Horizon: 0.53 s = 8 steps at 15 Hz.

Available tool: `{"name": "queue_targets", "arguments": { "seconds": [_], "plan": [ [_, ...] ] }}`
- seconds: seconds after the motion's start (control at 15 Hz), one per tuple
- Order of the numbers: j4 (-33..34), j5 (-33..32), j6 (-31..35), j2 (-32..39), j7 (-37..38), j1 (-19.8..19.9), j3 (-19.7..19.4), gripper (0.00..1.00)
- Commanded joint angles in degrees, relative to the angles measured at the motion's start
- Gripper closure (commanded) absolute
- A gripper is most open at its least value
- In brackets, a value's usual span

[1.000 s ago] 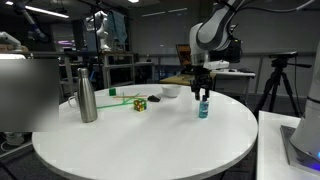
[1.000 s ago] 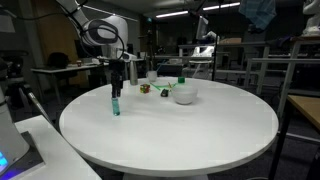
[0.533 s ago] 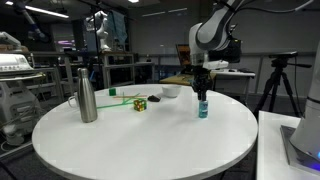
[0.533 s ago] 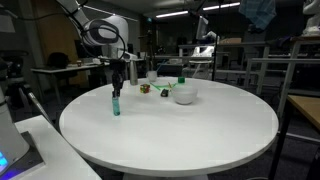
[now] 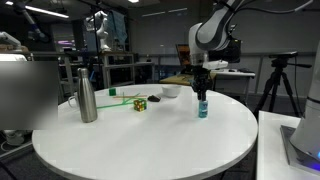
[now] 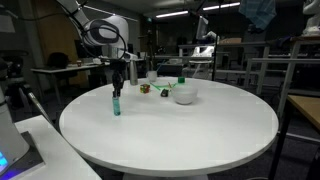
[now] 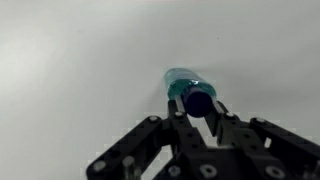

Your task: Move the bottle up on the table

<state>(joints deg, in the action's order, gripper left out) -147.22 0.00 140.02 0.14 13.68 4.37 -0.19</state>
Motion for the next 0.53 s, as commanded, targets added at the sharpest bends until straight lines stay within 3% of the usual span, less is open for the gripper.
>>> {"name": "queue_targets", "arguments": {
  "seconds": [0.0, 0.47],
  "plan": [
    [0.42, -2.20, -0.57, -1.60, 0.58, -0.89, -0.71, 0.93],
    [1.62, -5.84, -0.99, -3.33, 2.48, -1.50, -0.07, 0.93]
  ]
}}
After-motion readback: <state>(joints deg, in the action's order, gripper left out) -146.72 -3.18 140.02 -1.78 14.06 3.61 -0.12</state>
